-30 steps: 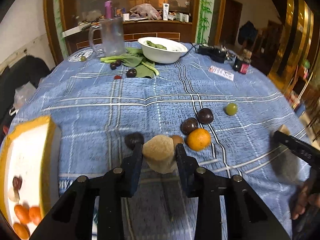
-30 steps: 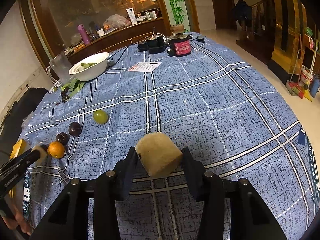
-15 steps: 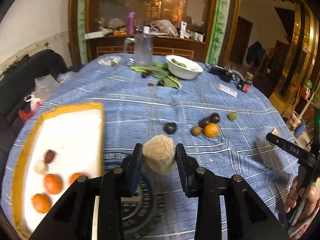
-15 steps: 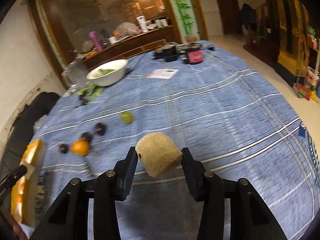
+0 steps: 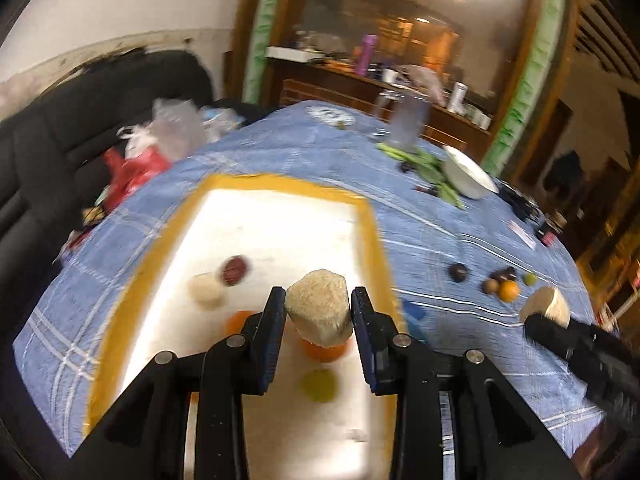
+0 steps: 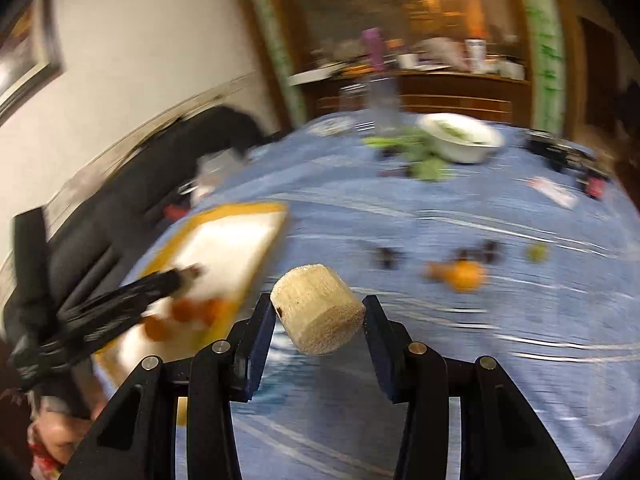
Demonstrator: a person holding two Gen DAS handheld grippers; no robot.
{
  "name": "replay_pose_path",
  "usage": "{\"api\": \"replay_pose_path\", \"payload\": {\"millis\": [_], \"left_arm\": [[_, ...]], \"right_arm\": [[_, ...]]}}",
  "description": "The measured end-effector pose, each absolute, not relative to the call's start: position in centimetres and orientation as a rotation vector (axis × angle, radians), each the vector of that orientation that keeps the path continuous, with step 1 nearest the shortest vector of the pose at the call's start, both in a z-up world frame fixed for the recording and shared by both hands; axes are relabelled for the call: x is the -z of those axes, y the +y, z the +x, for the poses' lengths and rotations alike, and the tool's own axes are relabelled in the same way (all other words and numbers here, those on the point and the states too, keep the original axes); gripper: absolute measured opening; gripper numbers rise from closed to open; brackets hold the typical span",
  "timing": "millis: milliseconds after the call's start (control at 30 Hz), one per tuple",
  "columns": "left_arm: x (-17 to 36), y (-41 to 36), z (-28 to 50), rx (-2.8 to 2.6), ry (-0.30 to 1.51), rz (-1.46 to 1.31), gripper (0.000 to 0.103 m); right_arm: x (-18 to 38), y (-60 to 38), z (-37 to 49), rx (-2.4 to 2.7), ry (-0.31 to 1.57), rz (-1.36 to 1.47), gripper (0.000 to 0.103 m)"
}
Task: Organize fruits
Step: 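Carry both beige cakes into the white tray and open both grippers, then withdraw both grippers from the tray toward the remaining fruit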
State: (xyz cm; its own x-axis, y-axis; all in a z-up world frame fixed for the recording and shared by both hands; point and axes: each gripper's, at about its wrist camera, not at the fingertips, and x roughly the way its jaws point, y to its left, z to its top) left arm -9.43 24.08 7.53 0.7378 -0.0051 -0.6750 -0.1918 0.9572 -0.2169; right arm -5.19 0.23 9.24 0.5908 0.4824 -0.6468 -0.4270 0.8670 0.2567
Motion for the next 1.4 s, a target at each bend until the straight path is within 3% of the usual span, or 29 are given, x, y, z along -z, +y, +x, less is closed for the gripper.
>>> {"api": "replay_pose_path", "payload": {"millis": [333,467,633,767,1233,1400], "left_arm": [[-6.4,29.2,-11.0,-0.162,0.732,-0.37,0.034],[-6.8,29.1,-11.7,-0.143,0.71,-0.366,0.054],[-7.6,28.5,-12.2,-0.123,0.701,-0.374,0.063],[-8.4,27.8,-12.6,-0.12,0.692,-0.366,0.069],[-11.6,21.2,-13.2,0.008,0.686,-0.278,0.074],[-13.5,18.9,-14.7,0.011,0.618,-0.22,0.087]], "right_arm": [[-5.9,12.8,-6.5,-0.683,0.849,-0.106,0.049],[-4.3,13.9,-6.6,-0.677,0.878,-0.142,0.05],[-4.6,13.5,-7.2,-0.67,0.869,-0.149,0.051],[-5.8,12.5,-8.4,-0.673,0.835,-0.123,0.058],[-7.6,0.6,-9.0,-0.461,0.786,0.14,0.062],[-9.8,-4.8,-8.6,-0.334,0.727,0.222,0.063]]}}
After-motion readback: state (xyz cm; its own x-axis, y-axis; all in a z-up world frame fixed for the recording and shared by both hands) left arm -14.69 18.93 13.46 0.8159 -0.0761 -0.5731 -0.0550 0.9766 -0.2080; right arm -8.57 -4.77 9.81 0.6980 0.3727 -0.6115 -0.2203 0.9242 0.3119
